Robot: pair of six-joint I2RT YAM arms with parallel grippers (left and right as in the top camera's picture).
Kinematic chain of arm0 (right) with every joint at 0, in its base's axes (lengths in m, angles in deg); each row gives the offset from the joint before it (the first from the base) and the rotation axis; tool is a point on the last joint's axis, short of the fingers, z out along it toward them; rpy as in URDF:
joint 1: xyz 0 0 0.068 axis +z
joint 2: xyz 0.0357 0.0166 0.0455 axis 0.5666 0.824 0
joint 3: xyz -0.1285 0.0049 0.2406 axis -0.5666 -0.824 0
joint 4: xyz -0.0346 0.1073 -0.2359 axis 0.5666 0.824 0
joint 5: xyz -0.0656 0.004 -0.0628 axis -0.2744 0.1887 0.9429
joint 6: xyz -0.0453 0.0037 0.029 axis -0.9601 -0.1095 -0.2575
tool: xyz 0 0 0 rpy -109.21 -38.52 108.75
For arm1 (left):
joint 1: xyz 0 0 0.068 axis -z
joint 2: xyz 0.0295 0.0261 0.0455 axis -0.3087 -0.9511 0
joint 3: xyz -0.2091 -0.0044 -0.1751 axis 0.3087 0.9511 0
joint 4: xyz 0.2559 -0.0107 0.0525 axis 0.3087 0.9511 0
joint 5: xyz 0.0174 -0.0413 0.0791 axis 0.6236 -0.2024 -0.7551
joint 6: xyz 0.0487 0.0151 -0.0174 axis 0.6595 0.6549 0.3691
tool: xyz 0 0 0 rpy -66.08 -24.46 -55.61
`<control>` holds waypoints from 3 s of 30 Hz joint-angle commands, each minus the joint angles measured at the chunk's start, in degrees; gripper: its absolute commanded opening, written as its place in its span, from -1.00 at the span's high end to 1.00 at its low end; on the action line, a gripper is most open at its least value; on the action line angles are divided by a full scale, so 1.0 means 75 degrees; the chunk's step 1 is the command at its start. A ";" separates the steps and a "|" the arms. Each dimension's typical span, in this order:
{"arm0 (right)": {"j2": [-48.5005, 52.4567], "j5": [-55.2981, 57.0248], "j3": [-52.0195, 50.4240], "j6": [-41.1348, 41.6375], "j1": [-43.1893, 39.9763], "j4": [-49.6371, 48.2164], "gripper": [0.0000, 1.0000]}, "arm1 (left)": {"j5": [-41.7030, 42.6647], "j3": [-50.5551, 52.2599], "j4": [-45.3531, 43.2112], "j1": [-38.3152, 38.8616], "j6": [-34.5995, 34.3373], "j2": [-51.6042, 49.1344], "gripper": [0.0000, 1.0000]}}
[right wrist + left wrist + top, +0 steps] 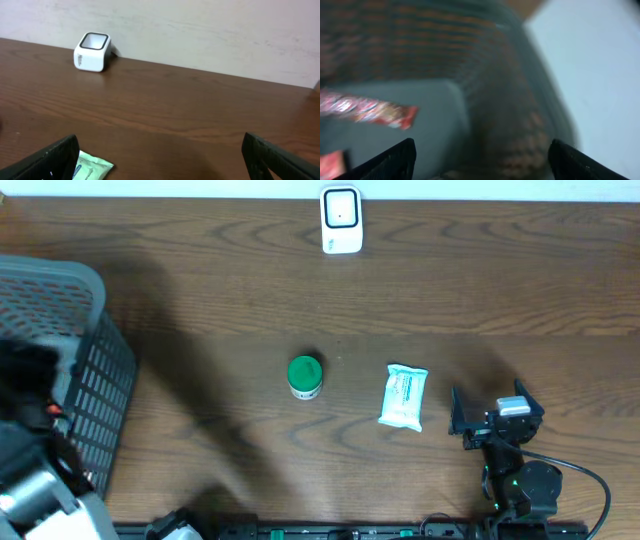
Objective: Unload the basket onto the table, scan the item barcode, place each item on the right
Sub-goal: 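Reach the left gripper into the basket and grasp the orange snack box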
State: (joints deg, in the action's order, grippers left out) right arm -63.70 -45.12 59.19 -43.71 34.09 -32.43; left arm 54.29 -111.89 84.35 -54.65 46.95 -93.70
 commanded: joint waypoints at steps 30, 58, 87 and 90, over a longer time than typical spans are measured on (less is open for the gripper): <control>-0.0015 -0.0017 -0.0009 0.0085 0.0373 0.0029 -0.98 | -0.1445 0.0175 0.2734 -0.2716 -0.0256 -0.4430 -0.77; -0.0015 -0.0017 -0.0009 0.0085 0.0370 0.0026 -0.99 | -0.0743 0.3008 -0.0667 -0.2716 -0.0265 -0.4581 -0.95; -0.0015 -0.0017 -0.0009 0.0085 0.0370 0.0029 -0.99 | 0.3602 -0.3535 0.1524 -0.2643 -0.0723 -0.3075 0.02; -0.0015 -0.0017 -0.0009 0.0085 0.0370 0.0026 -0.99 | 0.5319 -0.3570 0.1891 -0.1352 -0.0871 -0.2532 0.02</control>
State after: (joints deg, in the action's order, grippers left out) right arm -63.68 -45.12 59.19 -43.71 36.27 -32.40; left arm 80.25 -138.88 95.17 -72.83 42.27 -113.98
